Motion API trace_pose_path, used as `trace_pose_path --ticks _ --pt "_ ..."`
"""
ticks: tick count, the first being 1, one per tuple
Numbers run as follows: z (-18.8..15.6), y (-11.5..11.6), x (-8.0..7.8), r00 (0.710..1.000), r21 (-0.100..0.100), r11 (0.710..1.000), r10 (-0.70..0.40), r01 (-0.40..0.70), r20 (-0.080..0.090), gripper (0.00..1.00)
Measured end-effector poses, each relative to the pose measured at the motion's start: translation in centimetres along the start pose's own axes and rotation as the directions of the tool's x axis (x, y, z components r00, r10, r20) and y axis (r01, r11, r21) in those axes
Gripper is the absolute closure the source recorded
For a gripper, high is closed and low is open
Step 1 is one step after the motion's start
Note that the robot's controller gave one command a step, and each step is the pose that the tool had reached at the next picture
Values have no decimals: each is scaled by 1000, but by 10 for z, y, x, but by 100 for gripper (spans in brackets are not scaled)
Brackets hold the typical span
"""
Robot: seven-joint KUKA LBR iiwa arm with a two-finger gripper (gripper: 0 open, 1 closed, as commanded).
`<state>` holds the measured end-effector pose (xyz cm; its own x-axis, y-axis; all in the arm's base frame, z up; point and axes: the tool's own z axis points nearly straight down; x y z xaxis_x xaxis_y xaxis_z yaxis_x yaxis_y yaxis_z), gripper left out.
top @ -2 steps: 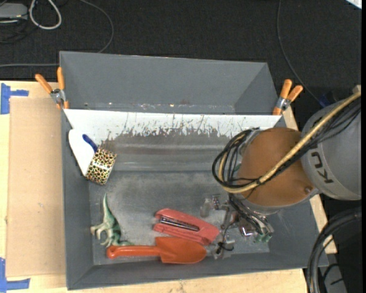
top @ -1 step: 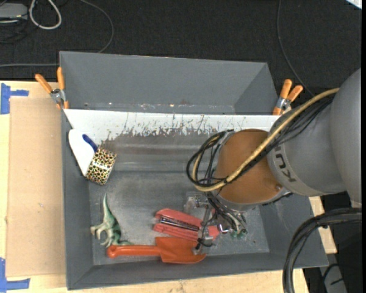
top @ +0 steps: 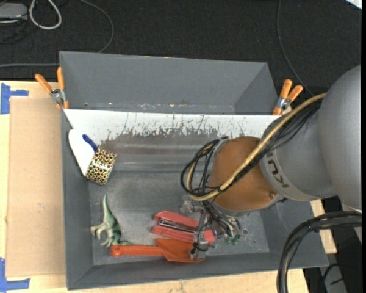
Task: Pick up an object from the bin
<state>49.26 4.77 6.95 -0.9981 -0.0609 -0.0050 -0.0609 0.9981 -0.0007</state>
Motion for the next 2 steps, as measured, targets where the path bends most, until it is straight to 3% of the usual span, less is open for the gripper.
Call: trace_pose_path --ticks 1,2 --pt "0 1 -3 1000 -2 1000 10 -10 -9 0" --pt "0 13 -2 1000 0 1000 0 0 -1 0"
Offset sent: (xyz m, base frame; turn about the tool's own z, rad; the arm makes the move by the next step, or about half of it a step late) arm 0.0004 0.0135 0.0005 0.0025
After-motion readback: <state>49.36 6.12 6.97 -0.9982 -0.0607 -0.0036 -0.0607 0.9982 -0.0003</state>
